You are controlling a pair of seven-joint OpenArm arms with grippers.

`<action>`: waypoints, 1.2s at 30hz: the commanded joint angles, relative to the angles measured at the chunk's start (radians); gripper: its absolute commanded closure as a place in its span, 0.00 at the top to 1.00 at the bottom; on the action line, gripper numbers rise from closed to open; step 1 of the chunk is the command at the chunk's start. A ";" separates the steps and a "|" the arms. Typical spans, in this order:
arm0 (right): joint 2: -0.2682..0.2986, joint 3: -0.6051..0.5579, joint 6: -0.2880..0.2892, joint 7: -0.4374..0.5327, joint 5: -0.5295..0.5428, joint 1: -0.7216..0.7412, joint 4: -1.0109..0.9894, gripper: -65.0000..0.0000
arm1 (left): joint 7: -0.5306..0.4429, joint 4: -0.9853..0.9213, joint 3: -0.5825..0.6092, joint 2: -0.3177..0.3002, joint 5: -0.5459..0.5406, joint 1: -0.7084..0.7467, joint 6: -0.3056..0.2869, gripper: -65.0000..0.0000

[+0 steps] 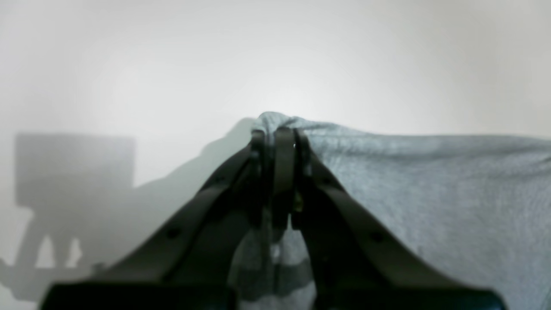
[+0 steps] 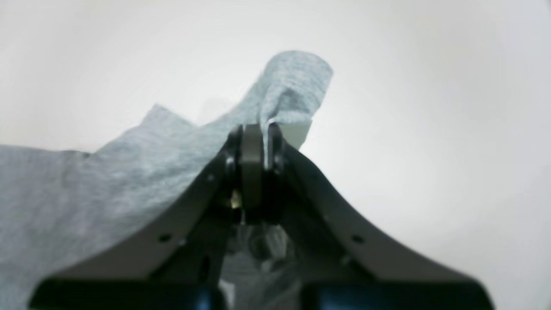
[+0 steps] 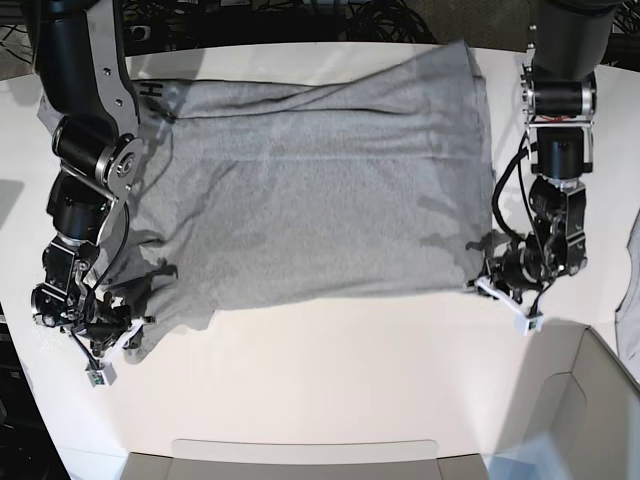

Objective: Fold the T-shirt properly
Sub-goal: 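Fold the grasped edge over onto the first fold with both grippers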

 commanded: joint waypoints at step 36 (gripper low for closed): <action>-0.073 -0.049 0.109 -0.240 0.021 -0.329 0.641 0.00 | 0.256 0.490 -0.204 -0.075 -0.015 0.287 -0.003 0.00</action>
